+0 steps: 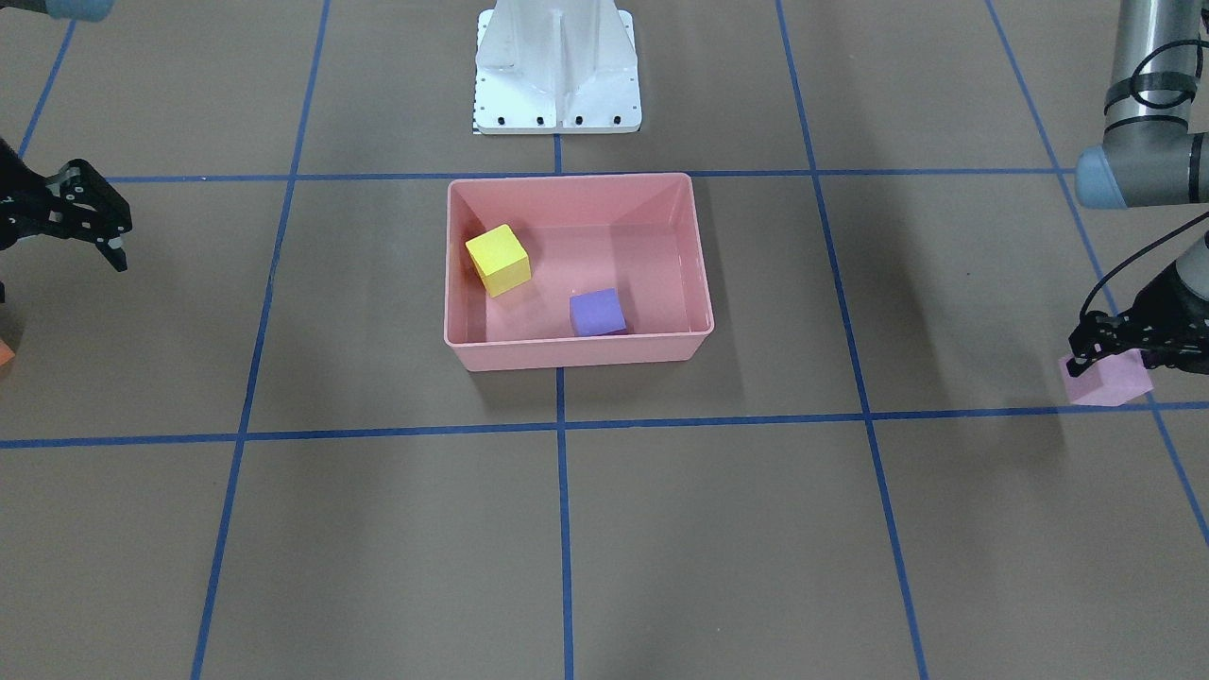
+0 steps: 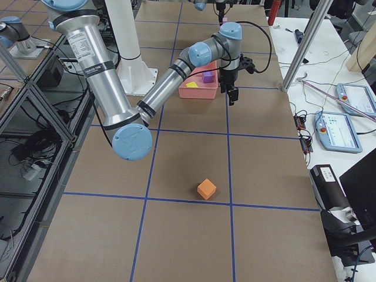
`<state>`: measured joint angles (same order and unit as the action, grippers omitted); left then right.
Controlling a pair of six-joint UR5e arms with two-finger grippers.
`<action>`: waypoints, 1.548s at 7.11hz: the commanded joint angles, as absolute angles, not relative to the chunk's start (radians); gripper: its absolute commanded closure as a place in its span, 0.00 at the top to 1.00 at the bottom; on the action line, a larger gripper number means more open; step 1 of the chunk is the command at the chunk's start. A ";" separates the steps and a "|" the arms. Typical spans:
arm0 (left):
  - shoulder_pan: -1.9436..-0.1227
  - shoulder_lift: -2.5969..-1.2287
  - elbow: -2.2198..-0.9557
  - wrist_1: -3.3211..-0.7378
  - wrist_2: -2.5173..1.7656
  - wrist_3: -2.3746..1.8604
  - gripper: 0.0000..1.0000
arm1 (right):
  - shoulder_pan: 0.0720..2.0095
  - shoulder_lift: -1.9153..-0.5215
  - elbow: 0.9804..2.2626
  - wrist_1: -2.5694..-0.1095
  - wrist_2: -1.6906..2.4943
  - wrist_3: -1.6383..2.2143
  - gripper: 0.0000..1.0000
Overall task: Place blocks into pink bin with both arms
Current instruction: 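Grasp the light pink cube with the left gripper and carry it over the bin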
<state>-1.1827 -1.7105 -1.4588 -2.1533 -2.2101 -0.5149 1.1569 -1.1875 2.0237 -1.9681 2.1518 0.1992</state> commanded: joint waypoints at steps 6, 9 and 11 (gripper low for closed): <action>-0.817 -2.096 -1.805 -1.692 -2.099 -1.061 0.41 | 1.305 -1.543 1.884 -1.529 2.239 -0.061 0.99; -0.672 -2.247 -1.825 -1.540 -1.979 -1.126 0.65 | 1.370 -1.650 1.847 -1.485 2.252 -0.204 0.99; -0.591 -2.209 -1.915 -1.539 -1.934 -1.123 0.88 | 1.376 -1.757 1.848 -1.360 2.275 -0.215 0.99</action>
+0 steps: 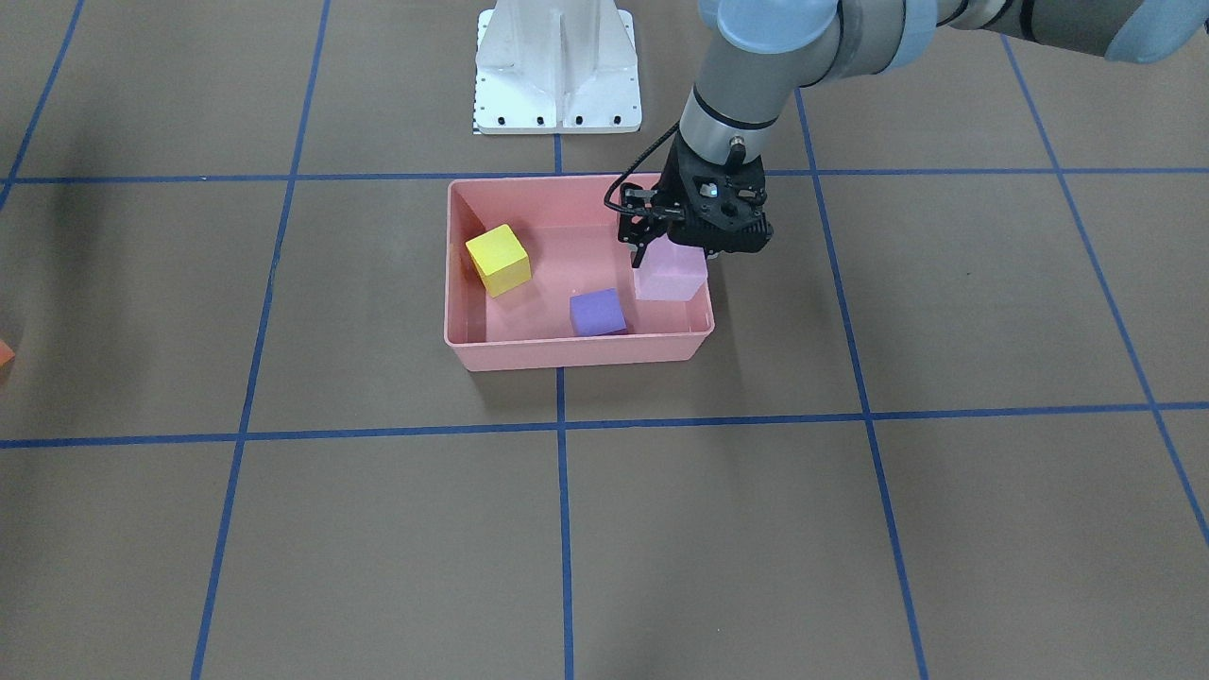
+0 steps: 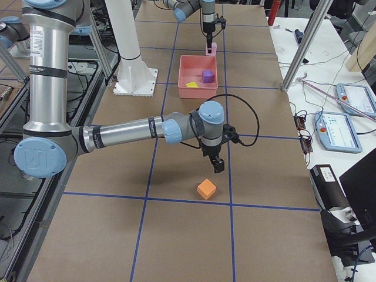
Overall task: Place blocks into pink bin with both arms
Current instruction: 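Grasp the light pink cube with the left gripper and carry it over the bin, then release the pink cube into the bin while the right gripper nears the orange cube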
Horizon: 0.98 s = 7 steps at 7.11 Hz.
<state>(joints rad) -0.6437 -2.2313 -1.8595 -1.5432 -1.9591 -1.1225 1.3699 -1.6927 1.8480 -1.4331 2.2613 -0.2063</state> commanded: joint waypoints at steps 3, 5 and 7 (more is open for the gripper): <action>-0.558 -2.151 -2.005 -1.537 -1.934 -1.112 1.00 | 1.374 -1.780 1.826 -1.276 2.275 -0.260 0.99; -0.560 -2.151 -2.005 -1.537 -1.934 -1.114 1.00 | 1.374 -1.715 1.673 -1.122 2.279 -0.298 0.99; -0.560 -2.151 -2.005 -1.537 -1.934 -1.112 1.00 | 1.359 -1.697 1.592 -1.063 2.298 -0.287 0.99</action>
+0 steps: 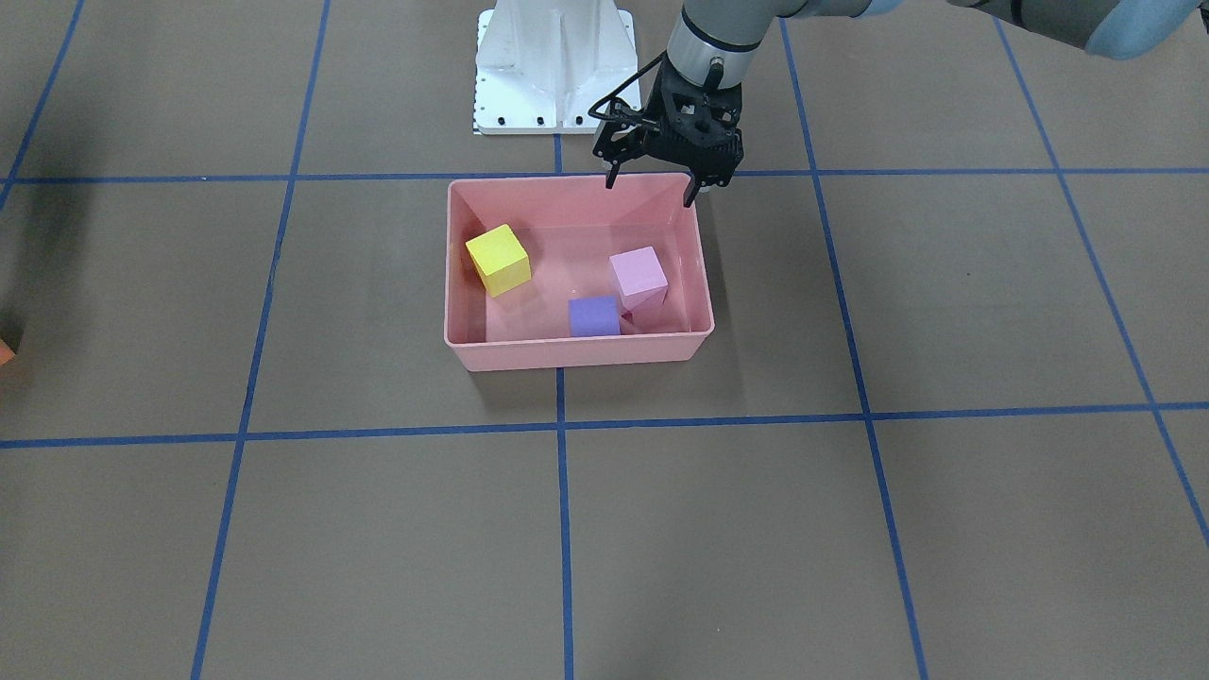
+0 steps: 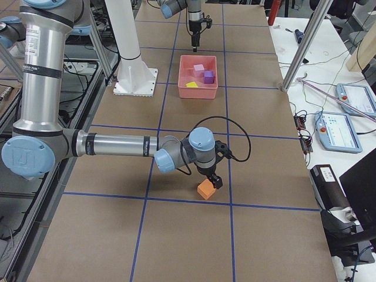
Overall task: Place blocks into pink bin with both arms
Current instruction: 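Release the pink cube into the bin while the right gripper nears the orange cube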
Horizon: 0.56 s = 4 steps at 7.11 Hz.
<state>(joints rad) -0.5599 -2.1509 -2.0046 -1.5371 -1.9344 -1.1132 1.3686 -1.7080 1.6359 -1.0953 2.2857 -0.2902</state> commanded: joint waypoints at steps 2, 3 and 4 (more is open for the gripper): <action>-0.560 -2.151 -2.005 -1.537 -1.934 -1.112 1.00 | 1.307 -1.697 1.591 -1.049 2.296 -0.223 0.99; -0.560 -2.151 -2.005 -1.537 -1.934 -1.112 1.00 | 1.292 -1.697 1.582 -1.045 2.293 -0.210 0.99; -0.560 -2.151 -2.003 -1.537 -1.933 -1.112 1.00 | 1.281 -1.691 1.551 -1.013 2.289 -0.210 0.99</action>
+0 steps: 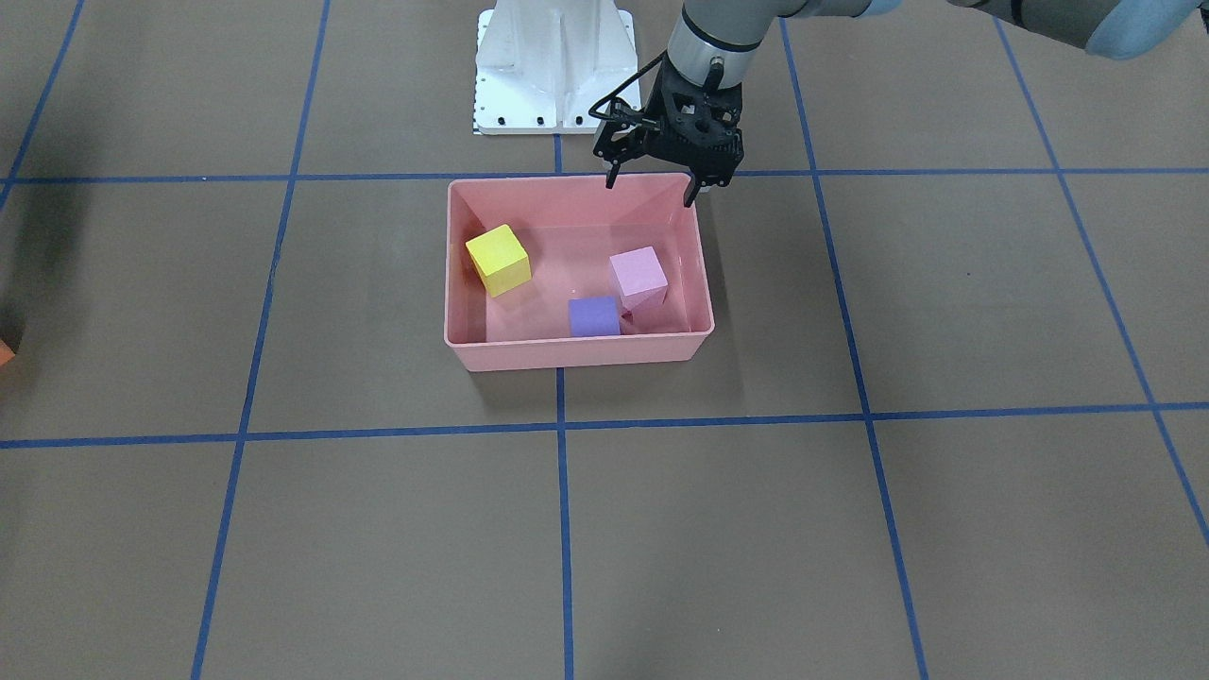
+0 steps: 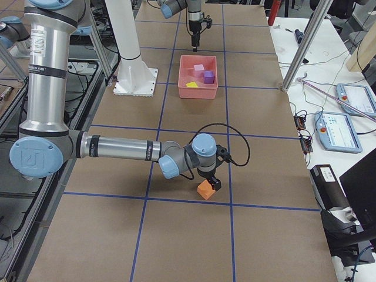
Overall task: Place blocks into pink bin with both arms
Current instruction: 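Release the pink cube into the bin while the right gripper nears the orange cube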
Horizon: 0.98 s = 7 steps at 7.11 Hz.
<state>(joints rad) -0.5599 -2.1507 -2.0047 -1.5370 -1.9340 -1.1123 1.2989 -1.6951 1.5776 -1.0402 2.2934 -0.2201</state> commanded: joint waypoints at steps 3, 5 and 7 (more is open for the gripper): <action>-0.560 -2.151 -2.002 -1.537 -1.933 -1.112 1.00 | 1.273 -1.641 1.457 -0.966 2.287 -0.209 0.99; -0.561 -2.149 -1.997 -1.537 -1.934 -1.091 1.00 | 1.255 -1.641 1.439 -0.966 2.286 -0.207 0.99; -0.563 -2.149 -1.996 -1.537 -1.934 -1.091 1.00 | 1.220 -1.640 1.433 -0.965 2.261 -0.172 0.99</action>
<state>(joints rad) -0.5617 -2.1493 -1.9967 -1.5370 -1.9335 -1.0928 1.2425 -1.6411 1.4374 -0.9653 2.2800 -0.1892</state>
